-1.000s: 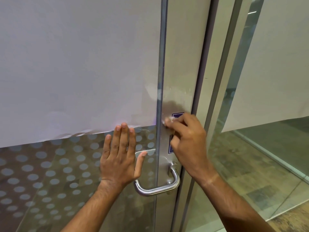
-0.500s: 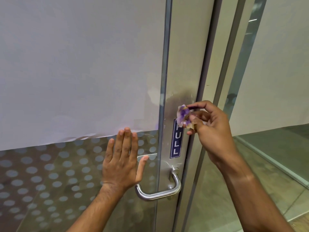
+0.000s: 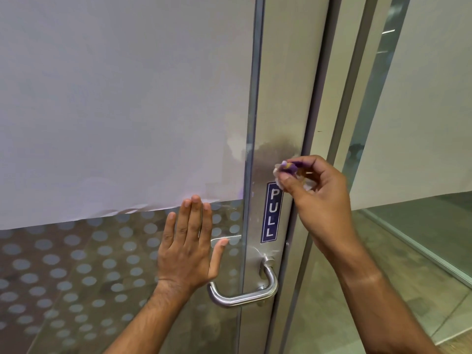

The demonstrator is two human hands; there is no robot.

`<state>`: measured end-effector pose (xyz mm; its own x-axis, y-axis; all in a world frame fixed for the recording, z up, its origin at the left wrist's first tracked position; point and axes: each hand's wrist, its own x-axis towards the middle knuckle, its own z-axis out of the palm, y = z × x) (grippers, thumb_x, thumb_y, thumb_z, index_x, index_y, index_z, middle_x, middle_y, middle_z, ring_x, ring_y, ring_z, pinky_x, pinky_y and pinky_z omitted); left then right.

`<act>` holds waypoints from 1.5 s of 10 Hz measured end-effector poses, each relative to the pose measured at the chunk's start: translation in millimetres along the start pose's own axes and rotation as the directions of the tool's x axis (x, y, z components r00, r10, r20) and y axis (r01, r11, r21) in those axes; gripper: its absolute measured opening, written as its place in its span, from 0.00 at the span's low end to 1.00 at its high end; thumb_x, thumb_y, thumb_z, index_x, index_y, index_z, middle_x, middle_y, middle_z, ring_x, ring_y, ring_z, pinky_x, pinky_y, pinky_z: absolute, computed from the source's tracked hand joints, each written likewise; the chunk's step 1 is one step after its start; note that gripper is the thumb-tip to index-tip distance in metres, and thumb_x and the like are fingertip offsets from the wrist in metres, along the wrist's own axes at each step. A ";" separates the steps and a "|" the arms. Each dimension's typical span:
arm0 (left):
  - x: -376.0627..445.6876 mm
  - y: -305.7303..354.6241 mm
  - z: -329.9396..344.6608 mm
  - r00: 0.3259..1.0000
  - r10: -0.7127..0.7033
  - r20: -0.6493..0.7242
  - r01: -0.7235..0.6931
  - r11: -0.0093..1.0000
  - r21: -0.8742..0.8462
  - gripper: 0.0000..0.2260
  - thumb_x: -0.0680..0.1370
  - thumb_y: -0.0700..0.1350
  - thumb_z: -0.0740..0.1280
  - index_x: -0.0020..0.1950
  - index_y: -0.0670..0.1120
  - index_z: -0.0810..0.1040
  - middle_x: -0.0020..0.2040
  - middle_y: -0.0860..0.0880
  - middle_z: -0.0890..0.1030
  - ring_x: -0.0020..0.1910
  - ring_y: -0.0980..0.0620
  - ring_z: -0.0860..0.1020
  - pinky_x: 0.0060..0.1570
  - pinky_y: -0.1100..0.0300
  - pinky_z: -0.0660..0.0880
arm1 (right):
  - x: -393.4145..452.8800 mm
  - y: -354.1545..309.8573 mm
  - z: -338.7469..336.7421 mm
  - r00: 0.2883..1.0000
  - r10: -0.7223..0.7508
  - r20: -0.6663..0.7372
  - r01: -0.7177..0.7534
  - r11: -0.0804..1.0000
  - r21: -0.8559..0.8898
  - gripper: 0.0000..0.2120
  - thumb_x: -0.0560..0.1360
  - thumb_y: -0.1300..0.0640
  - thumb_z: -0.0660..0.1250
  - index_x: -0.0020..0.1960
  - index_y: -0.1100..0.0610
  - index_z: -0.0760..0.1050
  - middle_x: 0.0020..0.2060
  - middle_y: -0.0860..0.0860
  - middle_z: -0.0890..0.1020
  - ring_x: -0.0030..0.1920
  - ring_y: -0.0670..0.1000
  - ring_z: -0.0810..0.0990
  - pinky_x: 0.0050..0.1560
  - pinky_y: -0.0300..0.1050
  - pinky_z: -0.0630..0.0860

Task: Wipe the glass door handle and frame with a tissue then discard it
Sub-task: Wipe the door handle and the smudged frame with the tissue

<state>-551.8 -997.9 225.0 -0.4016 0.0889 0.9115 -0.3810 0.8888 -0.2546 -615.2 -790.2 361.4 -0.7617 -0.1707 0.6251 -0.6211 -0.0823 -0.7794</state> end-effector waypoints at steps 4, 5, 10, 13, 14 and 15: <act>-1.9 0.0 2.9 1.000 -0.002 -0.008 0.002 1.000 0.007 0.38 0.80 0.60 0.56 0.80 0.38 0.49 0.81 0.40 0.45 0.81 0.42 0.46 0.79 0.47 0.42 | -3.0 17.2 25.5 0.791 -0.604 -0.094 0.421 0.650 -0.632 0.15 0.71 0.73 0.66 0.54 0.62 0.83 0.48 0.55 0.85 0.50 0.56 0.81 0.53 0.41 0.75; -2.0 0.1 3.5 1.000 0.003 -0.005 -0.003 1.000 0.009 0.38 0.80 0.61 0.56 0.80 0.38 0.49 0.81 0.40 0.44 0.81 0.42 0.45 0.79 0.47 0.42 | -7.2 25.4 35.8 0.779 -0.616 -0.112 0.426 0.653 -0.626 0.14 0.74 0.71 0.65 0.57 0.65 0.81 0.53 0.60 0.83 0.54 0.57 0.81 0.58 0.45 0.77; -1.7 0.9 2.5 1.000 0.004 -0.016 -0.004 1.000 0.011 0.37 0.81 0.60 0.54 0.80 0.38 0.48 0.81 0.39 0.44 0.81 0.42 0.45 0.79 0.47 0.43 | -8.6 42.6 63.1 0.777 -0.620 -0.108 0.425 0.643 -0.637 0.23 0.71 0.78 0.62 0.65 0.70 0.73 0.65 0.63 0.75 0.69 0.60 0.71 0.70 0.50 0.69; -1.6 0.9 0.9 1.000 0.003 -0.011 -0.003 1.000 0.016 0.39 0.79 0.60 0.57 0.80 0.38 0.48 0.81 0.39 0.44 0.81 0.42 0.45 0.79 0.47 0.42 | -11.3 51.5 49.8 0.818 -0.575 0.002 0.417 0.592 -0.689 0.28 0.71 0.77 0.56 0.70 0.70 0.66 0.71 0.64 0.68 0.73 0.60 0.65 0.71 0.54 0.67; -1.3 1.1 1.2 1.000 0.003 -0.011 -0.003 1.000 0.014 0.39 0.78 0.60 0.58 0.80 0.38 0.48 0.81 0.39 0.44 0.81 0.42 0.45 0.79 0.46 0.43 | -9.1 44.6 59.7 0.833 -0.554 0.010 0.406 0.597 -0.692 0.28 0.72 0.76 0.60 0.72 0.70 0.63 0.72 0.64 0.65 0.75 0.61 0.61 0.72 0.55 0.67; -1.3 0.6 1.9 1.000 -0.001 -0.011 0.002 1.000 0.015 0.39 0.78 0.60 0.58 0.80 0.38 0.48 0.81 0.39 0.44 0.81 0.42 0.45 0.79 0.46 0.43 | -18.1 48.2 57.0 0.814 -0.569 0.119 0.473 0.530 -0.703 0.30 0.68 0.78 0.63 0.70 0.69 0.66 0.71 0.63 0.68 0.74 0.61 0.64 0.71 0.55 0.67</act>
<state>-553.1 -998.4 223.1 -0.3917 0.0926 0.9154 -0.3938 0.8823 -0.2577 -620.8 -847.1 310.1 -0.2446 -0.2091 0.9468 -0.8197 0.5662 -0.0867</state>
